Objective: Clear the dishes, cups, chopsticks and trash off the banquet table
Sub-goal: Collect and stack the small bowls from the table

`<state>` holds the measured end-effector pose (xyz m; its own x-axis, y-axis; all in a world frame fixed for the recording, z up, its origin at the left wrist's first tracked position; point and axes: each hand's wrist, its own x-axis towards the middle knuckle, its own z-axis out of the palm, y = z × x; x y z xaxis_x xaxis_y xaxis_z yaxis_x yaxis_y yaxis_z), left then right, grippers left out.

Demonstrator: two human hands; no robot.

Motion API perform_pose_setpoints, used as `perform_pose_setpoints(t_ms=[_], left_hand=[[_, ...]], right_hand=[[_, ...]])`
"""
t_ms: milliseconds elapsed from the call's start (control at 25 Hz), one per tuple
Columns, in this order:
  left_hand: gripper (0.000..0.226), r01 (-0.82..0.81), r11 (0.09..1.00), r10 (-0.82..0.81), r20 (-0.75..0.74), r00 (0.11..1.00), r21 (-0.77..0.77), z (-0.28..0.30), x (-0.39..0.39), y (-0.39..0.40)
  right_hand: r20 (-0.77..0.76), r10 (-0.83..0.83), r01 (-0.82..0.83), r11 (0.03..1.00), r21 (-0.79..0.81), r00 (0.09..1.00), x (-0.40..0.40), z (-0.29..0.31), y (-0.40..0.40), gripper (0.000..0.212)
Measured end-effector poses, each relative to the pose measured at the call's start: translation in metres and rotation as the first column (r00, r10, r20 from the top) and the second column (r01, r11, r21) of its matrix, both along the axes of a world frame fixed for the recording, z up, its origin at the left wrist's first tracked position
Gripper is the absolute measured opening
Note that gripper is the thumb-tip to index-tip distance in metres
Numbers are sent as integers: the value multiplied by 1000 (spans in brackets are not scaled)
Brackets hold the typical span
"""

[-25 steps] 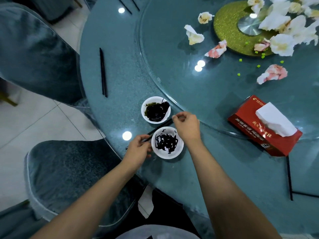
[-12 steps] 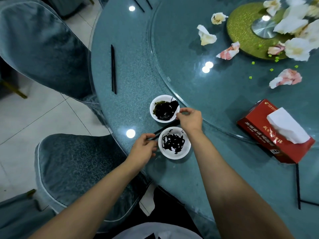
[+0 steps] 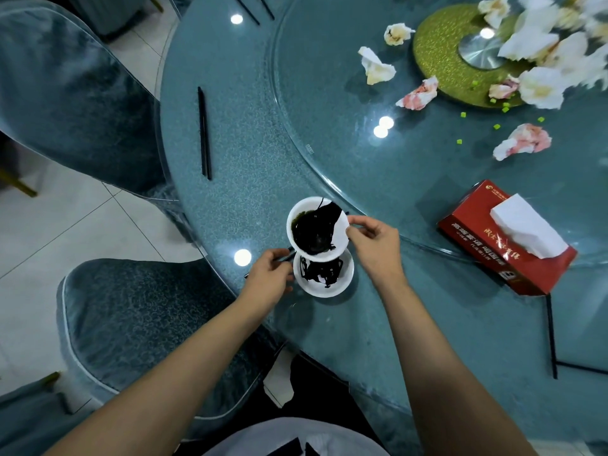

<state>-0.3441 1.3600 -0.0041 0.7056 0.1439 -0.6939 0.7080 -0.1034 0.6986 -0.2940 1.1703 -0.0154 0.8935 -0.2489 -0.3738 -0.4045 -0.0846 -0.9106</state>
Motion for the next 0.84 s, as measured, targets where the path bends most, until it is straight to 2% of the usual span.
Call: perform_pose_setpoints(t_ms=[280,480,640,840], left_hand=[[35,46,999,-46,10,999,16,1,-1,-6],[53,45,997,-45,3,999,-62,6,-3,-14],[58,34,994,-33,9,999,-102,7,-6,-18],[55,11,991,-9,13,1000,-135,14,-9,-19]], right_hand=[[-71,81,-87,992,-88,994,-32,-9,-13,31],[-96,59,-77,976,-202,994,-40,-23,-15,17],[-131,39,-53,993,-103,991,-48,-30,-11,19],[-100,53,-57,998,-37,994,-51,-25,-5,25]])
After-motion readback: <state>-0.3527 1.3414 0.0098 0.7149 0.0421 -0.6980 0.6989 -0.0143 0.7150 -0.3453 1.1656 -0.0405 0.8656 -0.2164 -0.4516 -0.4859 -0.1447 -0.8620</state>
